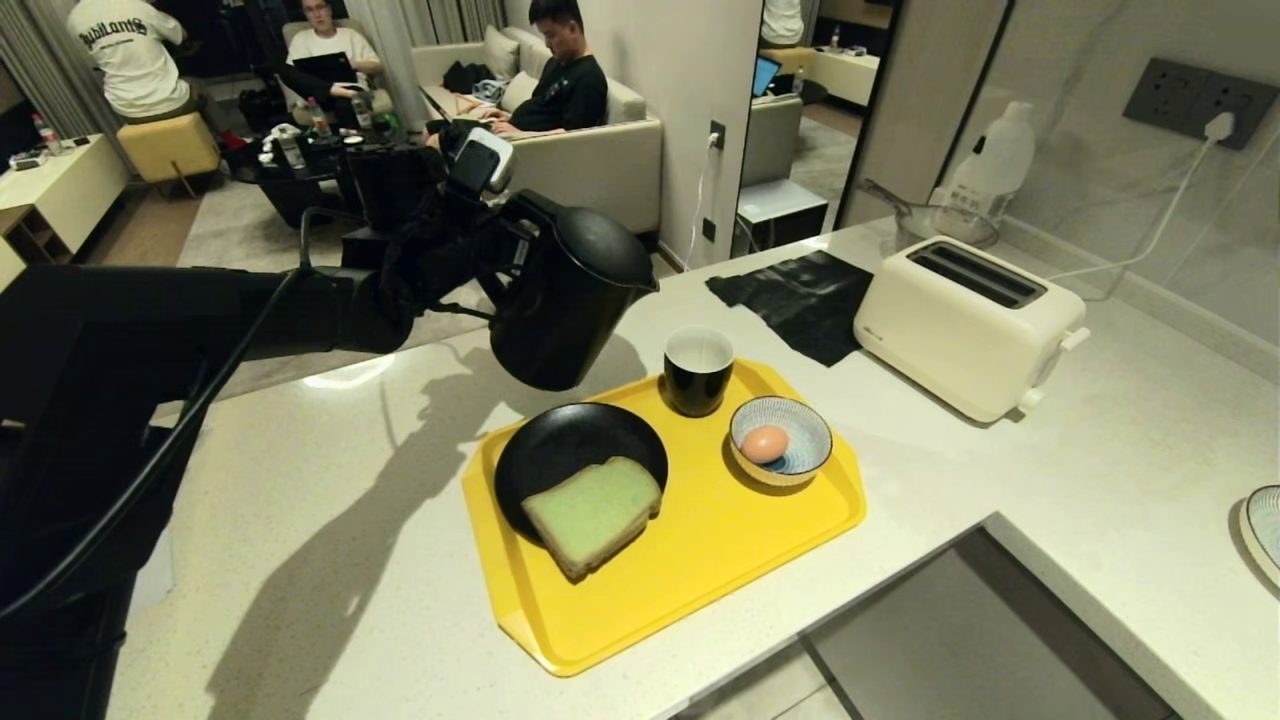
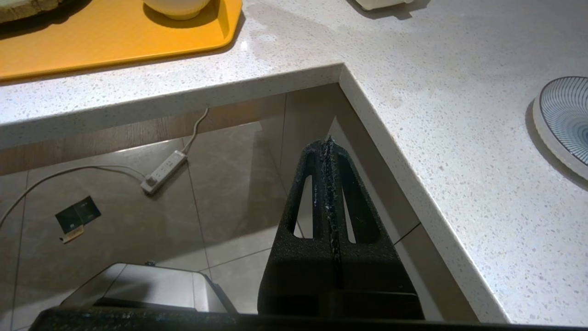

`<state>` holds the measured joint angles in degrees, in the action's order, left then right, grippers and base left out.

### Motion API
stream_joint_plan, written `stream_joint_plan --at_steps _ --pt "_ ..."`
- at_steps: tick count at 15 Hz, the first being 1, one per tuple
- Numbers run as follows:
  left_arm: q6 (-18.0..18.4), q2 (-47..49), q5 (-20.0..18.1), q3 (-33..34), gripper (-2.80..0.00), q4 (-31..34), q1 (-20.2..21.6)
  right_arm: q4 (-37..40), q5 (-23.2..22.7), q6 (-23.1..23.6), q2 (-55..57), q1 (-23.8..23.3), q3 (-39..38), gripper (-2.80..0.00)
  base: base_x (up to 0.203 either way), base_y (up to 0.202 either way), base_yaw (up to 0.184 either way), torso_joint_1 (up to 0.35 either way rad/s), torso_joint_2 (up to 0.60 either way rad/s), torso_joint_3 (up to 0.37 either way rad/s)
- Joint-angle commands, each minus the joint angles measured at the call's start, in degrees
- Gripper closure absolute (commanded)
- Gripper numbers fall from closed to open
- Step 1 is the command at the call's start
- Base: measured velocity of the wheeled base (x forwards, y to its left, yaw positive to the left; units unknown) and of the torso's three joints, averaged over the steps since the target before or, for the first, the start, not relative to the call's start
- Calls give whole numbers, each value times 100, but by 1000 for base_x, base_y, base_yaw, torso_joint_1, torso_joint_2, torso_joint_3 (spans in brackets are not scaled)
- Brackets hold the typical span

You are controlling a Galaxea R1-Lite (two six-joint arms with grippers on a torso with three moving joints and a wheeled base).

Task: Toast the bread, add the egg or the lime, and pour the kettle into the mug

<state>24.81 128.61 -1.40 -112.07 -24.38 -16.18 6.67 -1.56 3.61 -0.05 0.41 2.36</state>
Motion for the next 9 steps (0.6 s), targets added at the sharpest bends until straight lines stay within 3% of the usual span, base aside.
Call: stream_joint_plan --at_steps 1,4,9 --pt "144 49 -1 1 0 -6 -17 6 -2 0 5 2 1 0 0 0 0 0 0 0" --pt "377 105 -1 1 0 -58 -17 1 -2 0 5 2 1 0 0 0 0 0 0 0" --pt "384 157 176 -26 0 -100 -151 1 -2 0 5 2 1 0 0 0 0 0 0 0"
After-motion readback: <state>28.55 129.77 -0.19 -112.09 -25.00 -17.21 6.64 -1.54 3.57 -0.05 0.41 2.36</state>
